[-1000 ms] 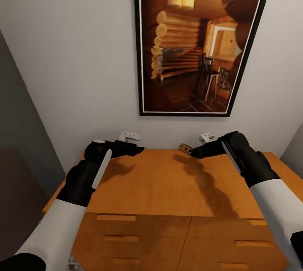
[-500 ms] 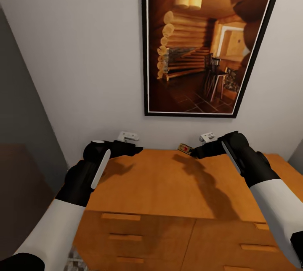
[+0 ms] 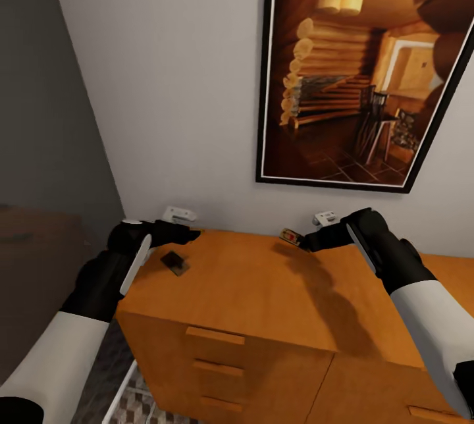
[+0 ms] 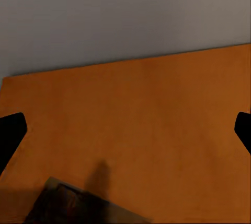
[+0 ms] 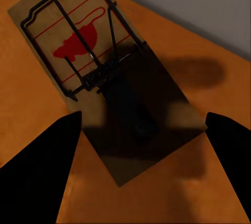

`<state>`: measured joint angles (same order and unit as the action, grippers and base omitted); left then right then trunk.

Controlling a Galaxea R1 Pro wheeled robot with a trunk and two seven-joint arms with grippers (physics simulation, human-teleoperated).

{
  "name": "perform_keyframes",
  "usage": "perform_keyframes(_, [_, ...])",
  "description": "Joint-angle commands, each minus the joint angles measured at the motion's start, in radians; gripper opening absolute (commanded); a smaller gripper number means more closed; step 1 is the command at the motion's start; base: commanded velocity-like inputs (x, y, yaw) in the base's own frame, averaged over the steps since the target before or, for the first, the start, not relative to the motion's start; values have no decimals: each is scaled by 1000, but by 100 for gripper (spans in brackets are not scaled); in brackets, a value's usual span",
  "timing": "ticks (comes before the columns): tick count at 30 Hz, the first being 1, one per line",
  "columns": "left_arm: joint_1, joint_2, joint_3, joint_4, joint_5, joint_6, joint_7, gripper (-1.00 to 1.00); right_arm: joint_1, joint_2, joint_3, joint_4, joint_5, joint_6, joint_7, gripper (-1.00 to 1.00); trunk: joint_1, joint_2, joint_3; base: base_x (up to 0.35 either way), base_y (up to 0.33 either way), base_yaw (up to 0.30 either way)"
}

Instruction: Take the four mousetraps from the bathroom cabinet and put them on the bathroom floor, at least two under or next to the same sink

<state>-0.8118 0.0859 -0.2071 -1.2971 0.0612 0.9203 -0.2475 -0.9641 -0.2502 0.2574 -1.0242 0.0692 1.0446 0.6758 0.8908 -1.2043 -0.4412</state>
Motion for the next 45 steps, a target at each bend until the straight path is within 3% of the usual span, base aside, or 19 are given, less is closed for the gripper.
perform_keyframes(1, [-1, 10, -2, 0, 6, 5, 2, 100, -1, -1, 2, 2, 7, 3, 6, -100, 0, -1, -1, 0, 0, 267])
perform_keyframes(7, [-1, 26, 0, 1, 8, 6, 3, 100, -1, -1, 1, 7, 8, 3, 5, -100, 0, -1, -1, 0, 0, 222])
perform_keyframes(12, [-1, 11, 0, 15, 11, 9, 9, 100, -1, -1, 2, 7, 9, 3, 5, -100, 0, -1, -1, 0, 0, 21])
perform_keyframes(16, [-1, -20, 22, 57, 13, 9, 55, 100, -1, -1, 1, 7, 9, 3, 5, -100, 0, -1, -1, 0, 0, 4])
perform_keyframes(19, [-1, -71, 70, 89, 15, 9, 136, 100, -1, -1, 1, 7, 9, 3, 5, -100, 0, -1, -1, 0, 0, 1])
perform_keyframes(20, [-1, -102, 92, 99, 15, 8, 188, 100, -1, -1, 1, 7, 9, 3, 5, -100, 0, -1, -1, 0, 0, 0])
perform_keyframes(22, [-1, -145, 112, 107, 15, 8, 269, 100, -1, -1, 1, 7, 9, 3, 5, -100, 0, -1, -1, 0, 0, 0])
perform_keyframes(26, [-1, -199, 127, 113, 18, 8, 380, 100, -1, -1, 0, 7, 9, 3, 5, -100, 0, -1, -1, 0, 0, 0])
perform_keyframes(32, [-1, -243, 137, 113, 20, 7, 481, 100, -1, -1, 0, 7, 9, 3, 5, -100, 0, -1, -1, 0, 0, 0])
perform_keyframes(38, [-1, -258, 141, 109, 30, 6, 597, 100, -1, -1, 0, 7, 9, 3, 5, -100, 0, -1, -1, 0, 0, 0])
perform_keyframes(40, [-1, -260, 142, 109, 44, 6, 645, 100, -1, -1, 0, 7, 9, 3, 5, -100, 0, -1, -1, 0, 0, 0])
perform_keyframes(43, [-1, -260, 142, 107, 104, 6, 756, 100, -1, -1, 0, 8, 9, 3, 5, -100, 0, -1, -1, 0, 0, 0])
perform_keyframes(45, [-1, -260, 140, 104, 203, 5, 879, 100, -1, -1, 0, 7, 9, 3, 5, -100, 0, -1, -1, 0, 0, 0])
